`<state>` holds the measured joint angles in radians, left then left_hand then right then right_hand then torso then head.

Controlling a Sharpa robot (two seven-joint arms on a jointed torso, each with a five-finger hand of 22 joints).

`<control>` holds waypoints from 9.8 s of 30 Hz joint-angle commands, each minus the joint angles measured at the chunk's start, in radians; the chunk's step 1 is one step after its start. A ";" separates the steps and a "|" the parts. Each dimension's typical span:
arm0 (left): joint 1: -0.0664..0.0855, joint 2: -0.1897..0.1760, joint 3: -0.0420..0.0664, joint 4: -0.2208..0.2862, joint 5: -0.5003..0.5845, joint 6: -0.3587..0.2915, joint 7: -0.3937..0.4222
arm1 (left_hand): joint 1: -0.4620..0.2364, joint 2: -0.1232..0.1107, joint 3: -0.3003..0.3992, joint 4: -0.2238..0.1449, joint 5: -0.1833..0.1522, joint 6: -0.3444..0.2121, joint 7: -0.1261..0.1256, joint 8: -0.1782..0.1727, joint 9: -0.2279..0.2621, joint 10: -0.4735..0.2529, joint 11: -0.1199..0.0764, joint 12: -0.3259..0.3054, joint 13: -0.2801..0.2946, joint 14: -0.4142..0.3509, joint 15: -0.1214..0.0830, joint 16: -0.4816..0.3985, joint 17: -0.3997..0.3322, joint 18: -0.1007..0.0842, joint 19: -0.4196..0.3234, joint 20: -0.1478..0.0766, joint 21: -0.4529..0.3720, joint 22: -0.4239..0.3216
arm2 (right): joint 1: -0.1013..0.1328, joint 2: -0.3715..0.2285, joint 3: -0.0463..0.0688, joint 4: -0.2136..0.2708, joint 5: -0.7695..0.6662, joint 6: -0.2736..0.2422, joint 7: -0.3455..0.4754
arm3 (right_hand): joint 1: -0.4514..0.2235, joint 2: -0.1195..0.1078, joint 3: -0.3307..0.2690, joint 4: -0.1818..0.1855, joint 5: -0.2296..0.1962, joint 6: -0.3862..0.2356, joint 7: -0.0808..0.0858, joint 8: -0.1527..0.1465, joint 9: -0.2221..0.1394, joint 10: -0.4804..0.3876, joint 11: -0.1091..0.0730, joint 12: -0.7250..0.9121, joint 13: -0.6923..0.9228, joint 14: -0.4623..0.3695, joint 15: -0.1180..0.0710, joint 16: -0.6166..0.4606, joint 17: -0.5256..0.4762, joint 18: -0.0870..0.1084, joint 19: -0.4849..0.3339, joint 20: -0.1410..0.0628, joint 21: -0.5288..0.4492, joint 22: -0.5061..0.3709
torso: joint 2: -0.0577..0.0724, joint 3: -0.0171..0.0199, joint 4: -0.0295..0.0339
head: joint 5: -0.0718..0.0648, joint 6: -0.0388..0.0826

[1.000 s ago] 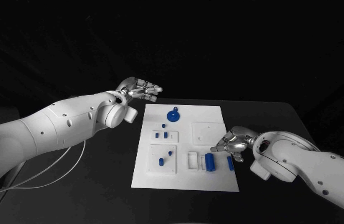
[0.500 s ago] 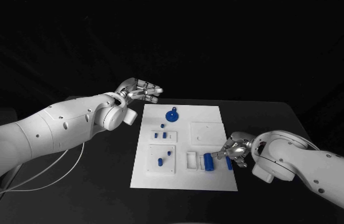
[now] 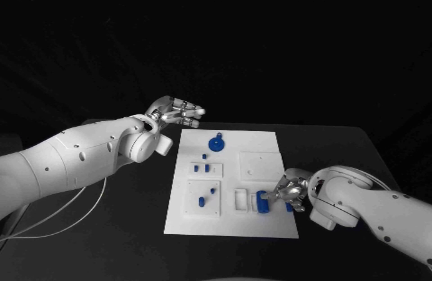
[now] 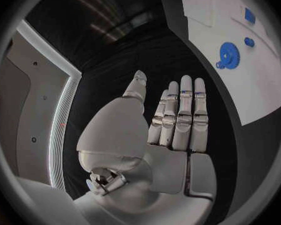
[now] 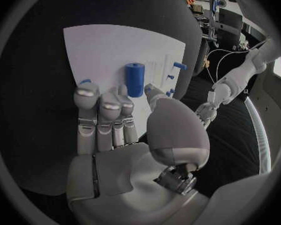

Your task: Assemble the parts on the task board

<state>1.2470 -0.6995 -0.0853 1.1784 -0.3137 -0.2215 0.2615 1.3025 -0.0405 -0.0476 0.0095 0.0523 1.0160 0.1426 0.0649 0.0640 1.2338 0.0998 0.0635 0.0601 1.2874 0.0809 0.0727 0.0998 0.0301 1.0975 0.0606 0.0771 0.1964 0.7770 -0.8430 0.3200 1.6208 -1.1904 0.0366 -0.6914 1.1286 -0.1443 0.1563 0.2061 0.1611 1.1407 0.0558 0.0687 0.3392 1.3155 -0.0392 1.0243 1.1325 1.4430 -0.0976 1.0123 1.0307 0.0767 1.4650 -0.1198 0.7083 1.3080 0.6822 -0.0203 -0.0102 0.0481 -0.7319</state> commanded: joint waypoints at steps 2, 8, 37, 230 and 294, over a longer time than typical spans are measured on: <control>0.000 0.003 0.001 -0.003 0.000 0.006 0.019 | -0.005 -0.007 0.001 0.004 0.004 -0.004 -0.001 0.001 0.002 -0.008 0.001 -0.002 0.001 -0.010 0.000 -0.007 0.000 -0.004 -0.007 0.005 -0.001 -0.003 | 0.000 0.019 -0.010 -0.014 -0.019 0.001 -0.023 | 0.001 -0.012 -0.001 0.009 -0.012 -0.004 -0.001 -0.005 -0.001 -0.004 0.005 -0.007 0.000 0.007 0.002 -0.006 0.001 -0.005 0.051 0.002 -0.006 0.026 | 0.000 0.0007 0.0004 | -0.001 -0.002; 0.000 0.004 0.001 -0.009 -0.005 0.006 0.018 | -0.007 -0.010 0.001 0.006 0.004 -0.004 -0.001 0.001 0.002 -0.011 0.002 -0.002 0.001 -0.014 0.002 -0.006 0.001 -0.004 -0.009 0.006 0.000 -0.009 | 0.000 0.034 -0.026 -0.022 -0.016 0.009 -0.023 | 0.005 -0.016 -0.001 0.009 -0.023 -0.007 0.000 -0.005 -0.001 -0.004 0.006 -0.007 0.000 0.008 0.003 -0.007 0.002 -0.005 0.051 0.003 -0.008 0.028 | 0.000 0.0000 0.0015 | -0.004 -0.007; 0.000 0.010 0.001 -0.017 -0.057 0.007 0.013 | -0.009 -0.012 0.005 0.007 0.006 -0.001 -0.001 0.001 0.002 -0.019 0.004 -0.002 0.001 -0.024 0.005 -0.006 0.001 -0.006 -0.018 0.009 0.000 -0.025 | 0.000 0.051 -0.066 -0.042 -0.031 -0.078 -0.014 | 0.033 0.012 0.227 -0.373 0.219 0.030 0.004 -0.006 -0.123 -0.016 0.001 -0.018 -0.001 0.009 0.000 -0.015 0.018 -0.009 0.054 0.000 -0.012 0.061 | -0.001 -0.0012 0.0021 | -0.002 -0.008; -0.005 0.001 -0.001 -0.037 -0.034 0.047 -0.021 | -0.021 0.013 0.003 0.021 0.008 -0.008 0.001 0.001 0.002 -0.030 0.008 -0.002 0.001 -0.035 0.009 -0.006 0.001 -0.003 -0.018 0.013 0.008 -0.064 | 0.004 -0.062 0.023 0.051 0.073 -0.043 0.202 | 0.029 0.072 -0.023 -0.167 -0.107 0.065 -0.008 -0.005 -0.188 0.052 0.001 -0.003 0.046 0.012 0.005 -0.018 -0.004 -0.022 0.057 0.003 0.027 0.069 | -0.001 -0.0022 0.0041 | -0.024 0.000; -0.006 -0.045 -0.001 0.012 -0.038 0.066 -0.003 | -0.027 -0.036 -0.009 0.031 0.000 -0.018 0.005 0.000 0.002 -0.039 0.012 -0.002 0.002 -0.041 0.011 -0.007 -0.004 -0.003 -0.020 0.015 0.009 -0.071 | -0.079 -0.053 0.034 -0.046 -0.152 -0.005 0.043 | 0.044 0.105 0.332 -0.433 0.008 0.103 -0.006 -0.004 -0.160 0.033 -0.001 -0.015 0.023 0.013 0.007 -0.033 -0.010 -0.025 0.055 0.007 0.013 0.077 | 0.000 -0.0046 0.0017 | -0.058 -0.017</control>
<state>1.2406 -0.7452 -0.0866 1.1900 -0.3533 -0.1695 0.2499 1.2799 -0.0751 -0.0577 0.0361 0.0531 1.0038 0.1481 0.0649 0.0645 1.2040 0.1124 0.0635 0.0601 1.2558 0.0915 0.0695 0.0960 0.0302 1.0829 0.0749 0.0809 0.1263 0.7087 -0.8999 0.3616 1.5826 -1.3291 0.0467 -0.6505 1.1816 -0.0472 0.3481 -0.0845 0.1668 1.2405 0.0505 0.0681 0.1781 1.3561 -0.0377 1.0098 1.1557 1.4561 -0.0929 0.9825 1.0211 0.0605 1.4649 -0.1195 0.7175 1.3075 0.6825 -0.0247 -0.0086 -0.0099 -0.7492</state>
